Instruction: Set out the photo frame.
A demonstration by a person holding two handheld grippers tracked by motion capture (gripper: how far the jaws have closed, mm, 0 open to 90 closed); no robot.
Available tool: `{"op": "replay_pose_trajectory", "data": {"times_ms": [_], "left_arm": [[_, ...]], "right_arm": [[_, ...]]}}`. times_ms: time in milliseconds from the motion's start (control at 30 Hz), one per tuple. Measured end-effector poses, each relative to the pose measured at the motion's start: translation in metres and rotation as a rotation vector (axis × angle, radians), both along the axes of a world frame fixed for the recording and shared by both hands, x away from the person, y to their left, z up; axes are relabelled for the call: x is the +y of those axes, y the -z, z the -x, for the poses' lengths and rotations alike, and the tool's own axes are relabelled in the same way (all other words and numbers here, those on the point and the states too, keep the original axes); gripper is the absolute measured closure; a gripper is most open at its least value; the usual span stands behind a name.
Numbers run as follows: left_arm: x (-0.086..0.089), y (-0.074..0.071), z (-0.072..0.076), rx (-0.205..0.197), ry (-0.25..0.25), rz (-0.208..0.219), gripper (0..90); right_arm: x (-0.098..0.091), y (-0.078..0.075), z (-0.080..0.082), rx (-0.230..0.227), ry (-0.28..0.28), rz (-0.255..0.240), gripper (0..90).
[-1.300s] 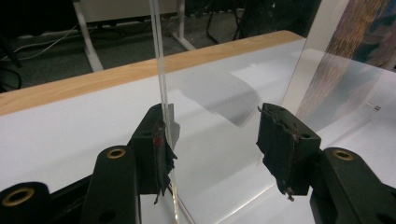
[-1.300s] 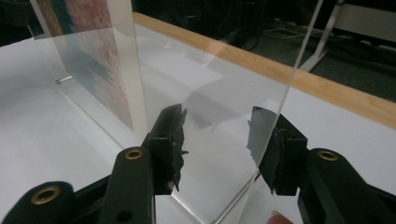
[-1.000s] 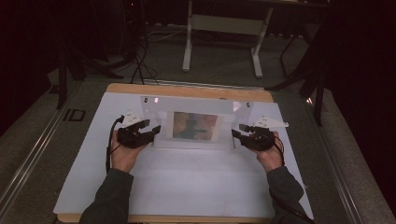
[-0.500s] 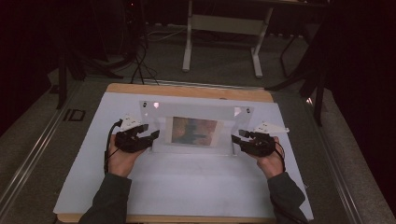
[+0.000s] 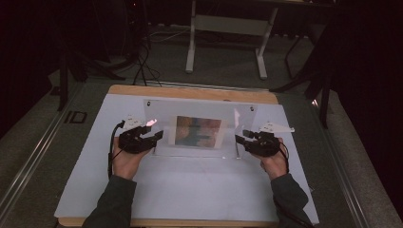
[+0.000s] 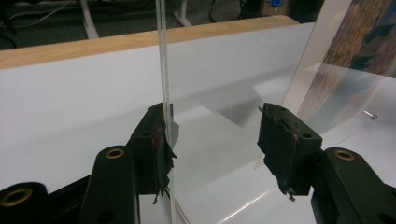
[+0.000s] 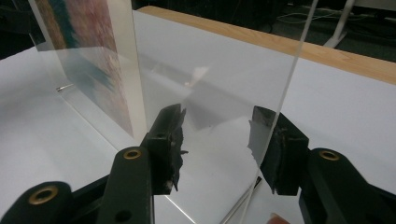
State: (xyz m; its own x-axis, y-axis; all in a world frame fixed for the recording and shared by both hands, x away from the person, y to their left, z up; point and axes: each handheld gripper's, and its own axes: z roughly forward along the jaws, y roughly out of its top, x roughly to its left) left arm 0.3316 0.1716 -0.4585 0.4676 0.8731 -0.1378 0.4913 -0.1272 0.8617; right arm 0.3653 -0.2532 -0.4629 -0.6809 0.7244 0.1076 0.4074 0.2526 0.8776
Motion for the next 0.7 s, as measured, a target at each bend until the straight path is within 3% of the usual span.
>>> {"op": "replay_pose_trajectory", "data": {"times_ms": [133, 367, 433, 500, 700], "left_arm": [[-0.004, -0.004, 0.002, 0.022, -0.01, -0.008, 45.4], [0.001, 0.002, 0.002, -0.013, 0.022, -0.001, 45.4], [0.002, 0.002, 0.002, -0.009, 0.023, 0.008, 45.5], [0.004, 0.003, 0.002, -0.001, 0.023, 0.044, 45.2], [0.009, 0.003, 0.004, -0.011, 0.029, 0.038, 41.4]], "right_arm": [[-0.002, 0.001, -0.003, 0.005, 0.006, -0.019, 51.1], [-0.001, 0.002, 0.0, -0.009, 0.008, -0.013, 51.2], [-0.001, 0.002, 0.001, -0.013, 0.006, -0.011, 51.0], [0.0, 0.002, 0.001, -0.019, 0.007, -0.002, 50.4], [-0.002, 0.001, 0.004, -0.033, 0.02, 0.028, 47.7]]}}
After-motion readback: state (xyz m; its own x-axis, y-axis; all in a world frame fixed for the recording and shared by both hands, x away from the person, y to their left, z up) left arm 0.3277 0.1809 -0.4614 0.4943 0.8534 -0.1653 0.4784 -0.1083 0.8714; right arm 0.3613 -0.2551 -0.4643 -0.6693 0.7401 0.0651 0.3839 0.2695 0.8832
